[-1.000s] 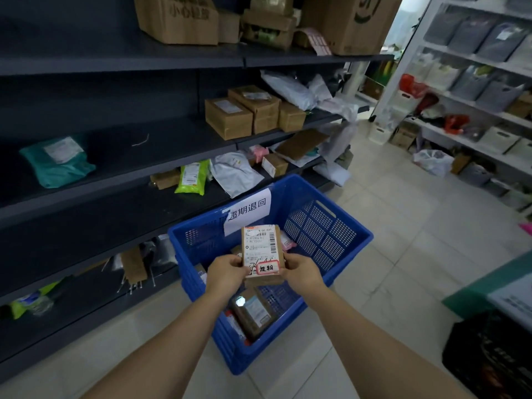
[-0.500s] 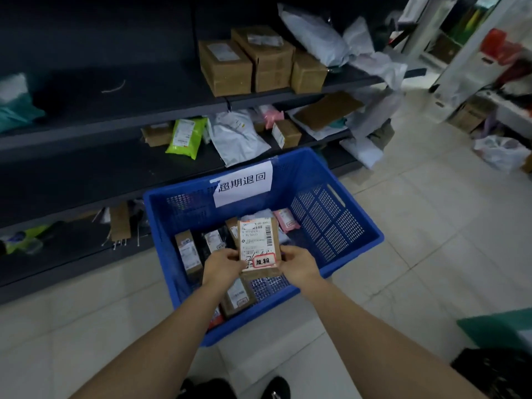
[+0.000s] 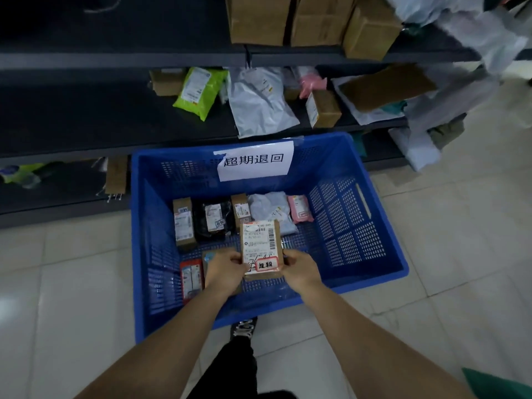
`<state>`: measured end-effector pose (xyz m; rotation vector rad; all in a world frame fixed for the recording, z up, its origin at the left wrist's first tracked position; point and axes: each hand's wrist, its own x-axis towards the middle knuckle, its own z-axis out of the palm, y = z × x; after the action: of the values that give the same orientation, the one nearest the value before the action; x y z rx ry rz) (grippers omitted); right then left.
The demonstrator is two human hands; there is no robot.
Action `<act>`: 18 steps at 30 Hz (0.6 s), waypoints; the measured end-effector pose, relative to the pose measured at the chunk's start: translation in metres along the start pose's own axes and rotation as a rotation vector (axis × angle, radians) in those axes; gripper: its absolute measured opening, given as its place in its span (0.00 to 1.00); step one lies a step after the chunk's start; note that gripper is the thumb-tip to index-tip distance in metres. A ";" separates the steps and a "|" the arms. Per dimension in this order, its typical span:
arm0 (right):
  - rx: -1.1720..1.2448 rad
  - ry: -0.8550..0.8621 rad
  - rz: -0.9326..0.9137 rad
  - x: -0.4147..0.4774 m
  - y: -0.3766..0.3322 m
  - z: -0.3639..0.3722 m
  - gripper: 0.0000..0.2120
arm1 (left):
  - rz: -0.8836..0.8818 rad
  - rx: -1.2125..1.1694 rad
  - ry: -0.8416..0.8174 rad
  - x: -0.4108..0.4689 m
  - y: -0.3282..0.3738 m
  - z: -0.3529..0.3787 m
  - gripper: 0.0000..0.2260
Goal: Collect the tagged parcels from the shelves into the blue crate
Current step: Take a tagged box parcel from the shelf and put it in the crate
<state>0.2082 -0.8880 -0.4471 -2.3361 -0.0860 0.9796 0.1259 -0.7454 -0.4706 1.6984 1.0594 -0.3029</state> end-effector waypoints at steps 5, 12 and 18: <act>-0.053 -0.084 0.032 0.054 0.018 0.007 0.09 | -0.100 0.056 -0.002 0.043 -0.007 0.028 0.11; -0.118 -0.192 0.075 0.130 0.064 0.018 0.09 | -0.194 0.061 0.015 0.097 -0.031 0.085 0.10; -0.157 -0.294 0.108 0.205 0.115 0.050 0.10 | -0.270 0.117 0.042 0.154 -0.067 0.139 0.09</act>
<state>0.3049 -0.9007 -0.6671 -2.3385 -0.1600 1.4118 0.2029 -0.7860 -0.6702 1.6704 1.3276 -0.5124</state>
